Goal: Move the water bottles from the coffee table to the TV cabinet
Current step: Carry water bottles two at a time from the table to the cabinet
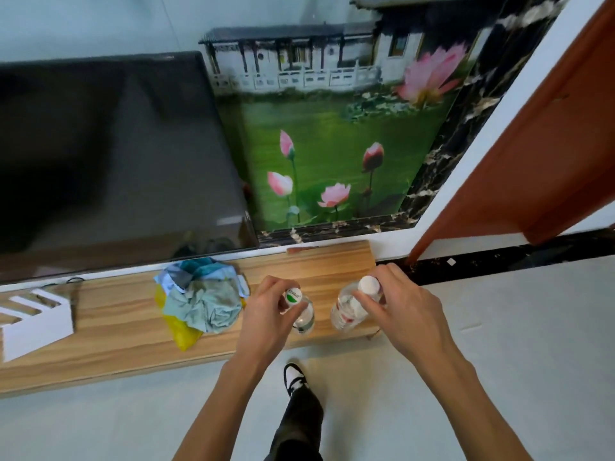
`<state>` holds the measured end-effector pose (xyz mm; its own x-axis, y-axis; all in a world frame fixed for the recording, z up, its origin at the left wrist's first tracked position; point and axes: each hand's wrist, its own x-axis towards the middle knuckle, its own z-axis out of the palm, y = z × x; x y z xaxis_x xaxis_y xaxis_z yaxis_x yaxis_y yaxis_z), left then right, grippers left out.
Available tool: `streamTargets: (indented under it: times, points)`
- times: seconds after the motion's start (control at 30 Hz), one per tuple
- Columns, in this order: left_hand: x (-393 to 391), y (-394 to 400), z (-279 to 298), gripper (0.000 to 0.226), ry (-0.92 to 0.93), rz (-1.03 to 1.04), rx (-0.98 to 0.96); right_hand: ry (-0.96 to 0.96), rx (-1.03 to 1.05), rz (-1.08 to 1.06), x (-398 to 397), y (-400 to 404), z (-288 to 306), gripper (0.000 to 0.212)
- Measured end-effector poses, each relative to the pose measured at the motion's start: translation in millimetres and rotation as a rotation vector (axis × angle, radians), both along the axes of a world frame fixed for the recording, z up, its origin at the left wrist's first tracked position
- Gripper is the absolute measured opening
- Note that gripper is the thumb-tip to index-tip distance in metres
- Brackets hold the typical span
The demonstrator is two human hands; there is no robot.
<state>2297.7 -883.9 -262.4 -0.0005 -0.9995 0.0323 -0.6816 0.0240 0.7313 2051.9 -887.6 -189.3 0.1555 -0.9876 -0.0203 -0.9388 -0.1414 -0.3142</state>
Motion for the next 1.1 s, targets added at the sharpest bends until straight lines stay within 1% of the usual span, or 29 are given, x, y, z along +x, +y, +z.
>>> streamTargets:
  times: [0.1,0.2,0.3,0.43,0.53,0.63,0.73,0.87,1.1]
  points:
    - [15.7,-37.3,-19.4,0.03,0.002,0.014,0.047,0.031,0.043,0.051,16.2,-40.7,-14.7,0.026]
    - [31.0,-71.3,-36.1,0.031,0.005,-0.025,0.078,0.038,0.066,0.096,32.7,-77.3,-32.0,0.031]
    - [43.8,-103.5,-48.6,0.032,-0.001,-0.058,0.099,0.025,0.071,0.127,47.6,-109.2,-47.6,0.029]
    - [51.0,-134.7,-72.0,0.031,0.036,-0.051,0.105,0.009,0.074,0.13,58.0,-145.9,-72.1,0.026]
    - [49.8,-154.4,-105.9,0.031,0.011,-0.044,0.11,-0.003,0.086,0.154,57.1,-175.3,-110.0,0.021]
    - [46.6,-164.8,-141.5,0.032,-0.017,-0.017,0.113,0.016,0.127,0.208,57.0,-200.7,-156.4,0.024]
    - [46.5,-170.6,-180.0,0.031,0.001,0.017,0.122,-0.01,0.158,0.231,61.1,-219.7,-202.6,0.028]
    - [46.0,-180.8,-231.7,0.031,0.001,0.083,0.122,-0.046,0.186,0.25,59.1,-242.4,-263.2,0.029]
    - [45.8,-202.8,-308.6,0.037,-0.022,0.114,0.106,-0.068,0.22,0.3,63.8,-274.3,-344.0,0.028]
